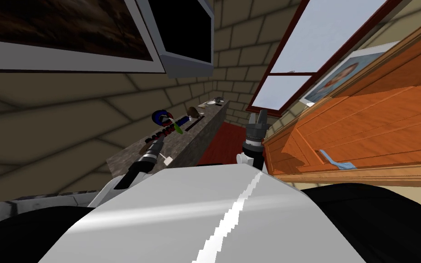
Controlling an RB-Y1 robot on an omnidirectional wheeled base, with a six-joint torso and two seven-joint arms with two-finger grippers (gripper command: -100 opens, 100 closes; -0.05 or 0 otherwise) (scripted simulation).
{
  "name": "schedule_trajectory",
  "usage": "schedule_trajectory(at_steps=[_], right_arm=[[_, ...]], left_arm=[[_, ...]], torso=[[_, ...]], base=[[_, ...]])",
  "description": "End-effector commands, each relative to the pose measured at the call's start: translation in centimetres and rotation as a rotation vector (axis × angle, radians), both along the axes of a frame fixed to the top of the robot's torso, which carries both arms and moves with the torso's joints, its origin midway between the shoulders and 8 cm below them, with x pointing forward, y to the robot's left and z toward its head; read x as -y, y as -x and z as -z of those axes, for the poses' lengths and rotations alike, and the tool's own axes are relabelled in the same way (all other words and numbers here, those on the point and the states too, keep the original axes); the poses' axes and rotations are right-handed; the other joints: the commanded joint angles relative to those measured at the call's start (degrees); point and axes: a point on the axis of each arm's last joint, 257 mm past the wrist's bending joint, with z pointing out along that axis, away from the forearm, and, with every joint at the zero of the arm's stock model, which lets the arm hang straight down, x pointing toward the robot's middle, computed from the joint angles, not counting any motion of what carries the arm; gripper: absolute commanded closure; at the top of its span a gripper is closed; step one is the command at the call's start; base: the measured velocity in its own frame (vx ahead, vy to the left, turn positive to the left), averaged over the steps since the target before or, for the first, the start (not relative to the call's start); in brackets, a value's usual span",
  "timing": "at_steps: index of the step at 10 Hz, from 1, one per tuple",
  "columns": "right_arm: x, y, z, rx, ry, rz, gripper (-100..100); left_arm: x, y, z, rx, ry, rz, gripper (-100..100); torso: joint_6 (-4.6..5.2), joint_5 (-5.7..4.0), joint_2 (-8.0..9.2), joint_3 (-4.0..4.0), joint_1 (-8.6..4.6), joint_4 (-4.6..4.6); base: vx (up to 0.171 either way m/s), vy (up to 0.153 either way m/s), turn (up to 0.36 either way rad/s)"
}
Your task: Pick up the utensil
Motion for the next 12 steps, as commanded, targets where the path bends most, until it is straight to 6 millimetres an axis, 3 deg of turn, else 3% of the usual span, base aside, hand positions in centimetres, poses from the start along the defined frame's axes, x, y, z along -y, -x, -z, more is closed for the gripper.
schedule_trajectory(at_steps=[1,12], right_arm=[[0.0,0.0,0.0,0.0,0.0,0.0,0],[0.0,0.0,0.0,0.0,0.0,0.0,0]], left_arm=[[-1.2,0.8,1.3,-0.067,-0.019,-0.019,-100],[-7.0,6.5,8.0,-0.424,-0.066,-0.141,-100]], torso=[[0.0,0.0,0.0,0.0,0.0,0.0],[0.01,-0.02,-0.06,-0.04,-0.09,-0.01]], base=[[0.002,0.028,-0.165],[0.006,0.019,-0.085]])
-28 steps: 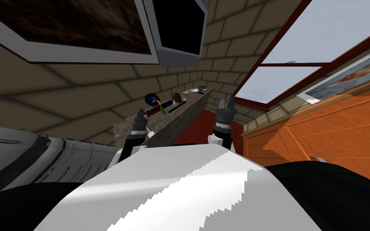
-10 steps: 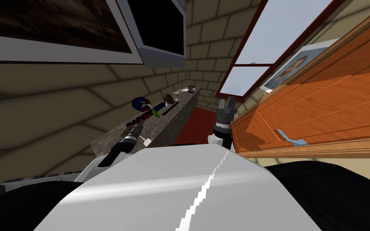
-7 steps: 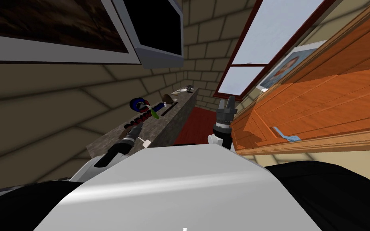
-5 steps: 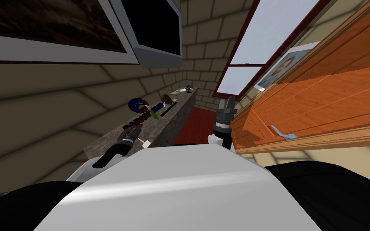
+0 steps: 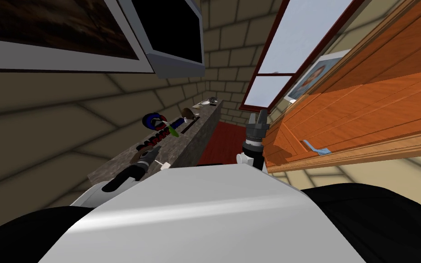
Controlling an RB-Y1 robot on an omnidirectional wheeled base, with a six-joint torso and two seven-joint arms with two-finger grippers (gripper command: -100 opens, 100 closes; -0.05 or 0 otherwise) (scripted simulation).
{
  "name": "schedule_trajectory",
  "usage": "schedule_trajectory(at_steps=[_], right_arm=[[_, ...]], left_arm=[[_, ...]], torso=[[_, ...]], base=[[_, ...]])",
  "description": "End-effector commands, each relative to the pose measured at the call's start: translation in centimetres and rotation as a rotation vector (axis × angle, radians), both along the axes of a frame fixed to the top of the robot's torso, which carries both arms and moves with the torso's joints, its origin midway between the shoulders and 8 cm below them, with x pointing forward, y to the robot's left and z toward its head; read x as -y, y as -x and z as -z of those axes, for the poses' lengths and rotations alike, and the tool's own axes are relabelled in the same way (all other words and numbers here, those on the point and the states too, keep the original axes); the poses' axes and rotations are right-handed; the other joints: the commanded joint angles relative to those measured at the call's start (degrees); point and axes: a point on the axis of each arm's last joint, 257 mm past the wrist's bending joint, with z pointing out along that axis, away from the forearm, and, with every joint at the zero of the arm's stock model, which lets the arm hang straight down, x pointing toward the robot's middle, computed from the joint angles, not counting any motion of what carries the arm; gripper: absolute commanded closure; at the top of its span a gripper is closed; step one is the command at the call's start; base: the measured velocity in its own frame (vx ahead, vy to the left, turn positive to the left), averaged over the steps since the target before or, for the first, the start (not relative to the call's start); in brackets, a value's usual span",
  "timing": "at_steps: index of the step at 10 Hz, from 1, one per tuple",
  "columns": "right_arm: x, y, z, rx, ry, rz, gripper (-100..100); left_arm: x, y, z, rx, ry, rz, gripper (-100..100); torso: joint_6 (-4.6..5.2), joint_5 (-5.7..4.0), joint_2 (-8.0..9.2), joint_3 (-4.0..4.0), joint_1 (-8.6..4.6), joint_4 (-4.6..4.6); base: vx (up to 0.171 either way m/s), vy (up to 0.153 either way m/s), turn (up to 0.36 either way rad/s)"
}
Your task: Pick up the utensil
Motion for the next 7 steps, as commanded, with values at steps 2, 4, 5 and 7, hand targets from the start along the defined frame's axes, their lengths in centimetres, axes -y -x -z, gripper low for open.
schedule_trajectory(at_steps=[2,4,5,7], right_arm=[[0.0,0.0,0.0,0.0,0.0,0.0,0],[0.0,0.0,0.0,0.0,0.0,0.0,0],[0.0,0.0,0.0,0.0,0.0,0.0,0],[0.0,0.0,0.0,0.0,0.0,0.0,0]], left_arm=[[-1.3,1.7,1.2,-0.082,-0.003,-0.03,-100],[-2.1,3.1,2.3,-0.146,-0.003,-0.052,-100],[-2.7,4.4,3.1,-0.2,0.001,-0.068,-100],[-3.5,6.1,4.1,-0.27,0.005,-0.095,-100]], torso=[[0.02,-0.01,-0.01,0.0,-0.01,0.0],[0.01,-0.01,-0.02,-0.01,-0.03,-0.01],[0.0,-0.01,-0.02,-0.01,-0.04,0.0],[0.01,-0.01,-0.11,-0.06,-0.03,-0.02]], base=[[0.013,0.007,-0.057],[0.018,0.002,-0.053],[0.028,0.003,-0.062],[0.037,0.001,-0.058]])
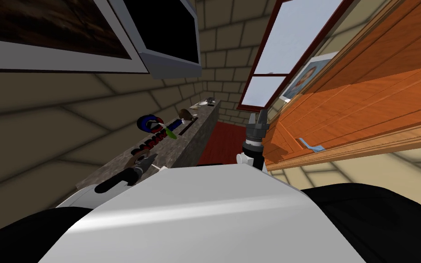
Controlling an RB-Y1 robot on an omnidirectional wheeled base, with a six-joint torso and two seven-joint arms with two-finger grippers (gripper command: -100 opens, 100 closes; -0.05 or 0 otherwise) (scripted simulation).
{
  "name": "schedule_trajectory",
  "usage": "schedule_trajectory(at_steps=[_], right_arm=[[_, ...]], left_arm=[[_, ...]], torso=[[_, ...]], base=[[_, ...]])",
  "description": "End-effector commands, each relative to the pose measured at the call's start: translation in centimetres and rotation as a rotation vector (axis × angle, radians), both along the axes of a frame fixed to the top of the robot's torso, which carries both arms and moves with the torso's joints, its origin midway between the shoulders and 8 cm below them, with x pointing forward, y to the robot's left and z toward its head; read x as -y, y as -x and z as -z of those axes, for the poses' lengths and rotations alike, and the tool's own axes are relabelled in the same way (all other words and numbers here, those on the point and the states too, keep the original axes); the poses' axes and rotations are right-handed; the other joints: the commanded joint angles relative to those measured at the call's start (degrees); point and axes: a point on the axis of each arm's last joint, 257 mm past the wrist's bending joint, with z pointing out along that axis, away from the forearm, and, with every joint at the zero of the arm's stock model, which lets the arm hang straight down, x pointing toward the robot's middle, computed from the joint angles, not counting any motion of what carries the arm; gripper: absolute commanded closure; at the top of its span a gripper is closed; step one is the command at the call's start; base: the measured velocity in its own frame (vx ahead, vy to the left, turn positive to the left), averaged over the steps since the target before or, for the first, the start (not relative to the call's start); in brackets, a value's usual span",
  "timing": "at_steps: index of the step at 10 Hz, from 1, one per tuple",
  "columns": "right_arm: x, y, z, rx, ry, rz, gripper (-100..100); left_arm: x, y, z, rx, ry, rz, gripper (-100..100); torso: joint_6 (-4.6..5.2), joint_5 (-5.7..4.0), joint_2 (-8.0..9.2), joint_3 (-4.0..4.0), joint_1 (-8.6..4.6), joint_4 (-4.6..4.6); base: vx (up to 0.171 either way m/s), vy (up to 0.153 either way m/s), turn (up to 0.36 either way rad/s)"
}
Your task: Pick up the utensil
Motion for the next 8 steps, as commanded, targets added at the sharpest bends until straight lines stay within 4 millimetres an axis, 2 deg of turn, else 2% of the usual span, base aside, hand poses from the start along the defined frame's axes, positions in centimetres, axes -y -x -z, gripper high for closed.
schedule_trajectory(at_steps=[1,5,6,8], right_arm=[[0.0,0.0,0.0,0.0,0.0,0.0,0],[0.0,0.0,0.0,0.0,0.0,0.0,0],[0.0,0.0,0.0,0.0,0.0,0.0,0],[0.0,0.0,0.0,0.0,0.0,0.0,0]], left_arm=[[-0.9,2.0,1.2,-0.077,0.006,-0.03,-100],[-2.2,7.7,3.6,-0.283,0.045,-0.105,-100],[-2.2,8.0,3.7,-0.292,0.044,-0.11,-100],[-2.5,10.7,4.5,-0.386,0.063,-0.145,-100]], torso=[[0.0,0.0,0.0,0.0,0.0,0.0],[0.02,-0.02,-0.16,-0.09,-0.1,-0.03],[0.01,-0.03,-0.2,-0.11,-0.12,-0.04],[0.01,-0.01,-0.1,-0.06,-0.02,-0.02]], base=[[0.035,-0.01,-0.033],[0.07,-0.024,-0.063],[0.063,-0.008,-0.003],[0.054,-0.007,-0.047]])
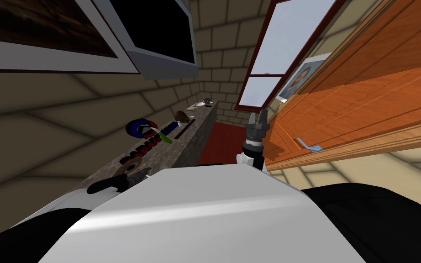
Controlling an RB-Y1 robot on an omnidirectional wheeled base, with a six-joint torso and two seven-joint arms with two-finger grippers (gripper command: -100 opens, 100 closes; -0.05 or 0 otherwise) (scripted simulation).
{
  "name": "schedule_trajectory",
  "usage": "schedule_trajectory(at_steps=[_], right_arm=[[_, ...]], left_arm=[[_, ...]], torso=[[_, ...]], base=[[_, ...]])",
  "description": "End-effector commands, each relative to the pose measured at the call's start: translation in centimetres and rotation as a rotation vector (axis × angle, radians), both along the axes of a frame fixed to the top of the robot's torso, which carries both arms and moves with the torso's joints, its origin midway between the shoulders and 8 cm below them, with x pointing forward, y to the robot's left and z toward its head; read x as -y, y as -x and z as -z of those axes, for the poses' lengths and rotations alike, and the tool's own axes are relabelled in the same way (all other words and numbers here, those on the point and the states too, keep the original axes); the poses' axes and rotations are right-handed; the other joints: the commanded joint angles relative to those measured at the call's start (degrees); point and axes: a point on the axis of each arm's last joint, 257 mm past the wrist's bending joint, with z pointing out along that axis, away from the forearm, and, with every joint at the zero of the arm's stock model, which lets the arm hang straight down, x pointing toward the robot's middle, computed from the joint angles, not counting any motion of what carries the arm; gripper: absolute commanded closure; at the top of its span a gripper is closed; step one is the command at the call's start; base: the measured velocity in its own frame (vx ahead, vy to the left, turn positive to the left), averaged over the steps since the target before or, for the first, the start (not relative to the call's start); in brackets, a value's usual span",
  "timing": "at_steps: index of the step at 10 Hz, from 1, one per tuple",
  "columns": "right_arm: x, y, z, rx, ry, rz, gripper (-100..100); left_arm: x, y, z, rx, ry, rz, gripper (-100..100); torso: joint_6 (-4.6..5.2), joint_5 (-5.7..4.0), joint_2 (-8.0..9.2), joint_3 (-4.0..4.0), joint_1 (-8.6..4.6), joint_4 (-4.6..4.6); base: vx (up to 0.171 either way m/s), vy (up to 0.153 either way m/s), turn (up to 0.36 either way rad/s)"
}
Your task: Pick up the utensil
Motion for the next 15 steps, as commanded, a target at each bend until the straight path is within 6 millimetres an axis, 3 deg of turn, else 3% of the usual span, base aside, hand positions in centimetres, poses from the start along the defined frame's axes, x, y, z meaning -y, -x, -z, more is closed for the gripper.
schedule_trajectory(at_steps=[1,6,7,8,9,13,14,15], right_arm=[[0.0,0.0,0.0,0.0,0.0,0.0,0],[0.0,0.0,0.0,0.0,0.0,0.0,0],[0.0,0.0,0.0,0.0,0.0,0.0,0],[0.0,0.0,0.0,0.0,0.0,0.0,0],[0.0,0.0,0.0,0.0,0.0,0.0,0],[0.0,0.0,0.0,0.0,0.0,0.0,0],[0.0,0.0,0.0,0.0,0.0,0.0,0],[0.0,0.0,0.0,0.0,0.0,0.0,0]], left_arm=[[0.0,2.3,0.8,-0.073,0.014,-0.028,-100],[0.0,7.1,1.3,-0.244,0.046,-0.08,-100],[0.0,6.4,1.3,-0.219,0.042,-0.072,-100],[0.0,6.5,1.4,-0.225,0.043,-0.075,0],[-0.3,6.7,2.0,-0.222,0.044,-0.083,-100],[-0.8,7.0,3.2,-0.221,0.045,-0.095,-100],[-0.8,7.0,3.3,-0.22,0.046,-0.095,100],[-0.8,7.0,3.3,-0.22,0.046,-0.095,100]], torso=[[0.0,0.0,0.0,0.0,0.0,0.0],[0.0,-0.01,-0.05,-0.03,-0.04,-0.01],[0.0,0.0,-0.04,-0.03,-0.01,-0.01],[-0.01,0.0,0.07,0.03,0.01,0.01],[-0.02,0.0,0.17,0.09,0.02,0.04],[-0.01,0.02,0.3,0.17,0.04,0.07],[-0.02,0.01,0.28,0.16,0.03,0.07],[-0.02,0.01,0.26,0.15,0.03,0.06]], base=[[0.076,-0.02,-0.05],[0.078,-0.019,-0.047],[0.031,-0.002,-0.009],[0.006,-0.001,0.002],[-0.004,-0.002,-0.057],[-0.01,0.002,-0.046],[0.0,0.0,0.0],[-0.003,0.002,0.01]])
